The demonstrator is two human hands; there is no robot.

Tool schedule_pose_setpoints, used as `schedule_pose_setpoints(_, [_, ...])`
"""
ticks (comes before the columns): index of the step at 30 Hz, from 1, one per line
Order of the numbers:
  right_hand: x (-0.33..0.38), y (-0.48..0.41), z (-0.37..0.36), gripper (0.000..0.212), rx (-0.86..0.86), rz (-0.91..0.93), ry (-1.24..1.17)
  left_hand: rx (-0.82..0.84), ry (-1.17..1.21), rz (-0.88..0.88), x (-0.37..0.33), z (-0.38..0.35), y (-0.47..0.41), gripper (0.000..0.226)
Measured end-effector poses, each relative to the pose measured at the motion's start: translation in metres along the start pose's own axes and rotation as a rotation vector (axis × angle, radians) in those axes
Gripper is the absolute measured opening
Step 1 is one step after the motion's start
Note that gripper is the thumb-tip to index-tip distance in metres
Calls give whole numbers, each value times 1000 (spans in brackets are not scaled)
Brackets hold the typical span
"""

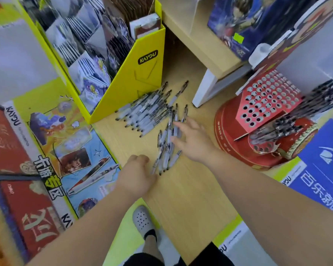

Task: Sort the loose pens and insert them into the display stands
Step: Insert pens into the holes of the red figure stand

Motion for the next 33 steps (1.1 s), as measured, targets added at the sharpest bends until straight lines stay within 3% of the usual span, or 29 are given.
schedule_pose_setpoints(7, [3,-39,-32,63,140,41,116,-3,32,16,-5,-6,-9,40])
schedule_pose_setpoints(10, [1,-31,-40,66,119,58,157,-19,54,-11,-6,-10,-10,15])
schedule_pose_setpoints(14, [-5,-13,-48,70,68,67,135,-38,85,-38,-7,-9,-8,6])
schedule_pose_setpoints(19, [-10,15,-60,73,16,97,101,3,189,-33,10,-6,5,27])
schedule_pose_setpoints(27, [-10,54,-80,75,62,122,110,-61,238,-3,-1,13,-7,19])
schedule_pose_setpoints(33, [-24,38,-56,71,-68,46,27,-142,157,-70,-37,11,-35,31])
Point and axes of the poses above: each hand's wrist, its own y-axis away from the middle knuckle, its own z-axis out of the back of the hand, x = y × z, the point moved 5 cm from there along -y, towards the middle knuckle, and after that the axes turned 13 degrees about z, right-handed, at the moved point
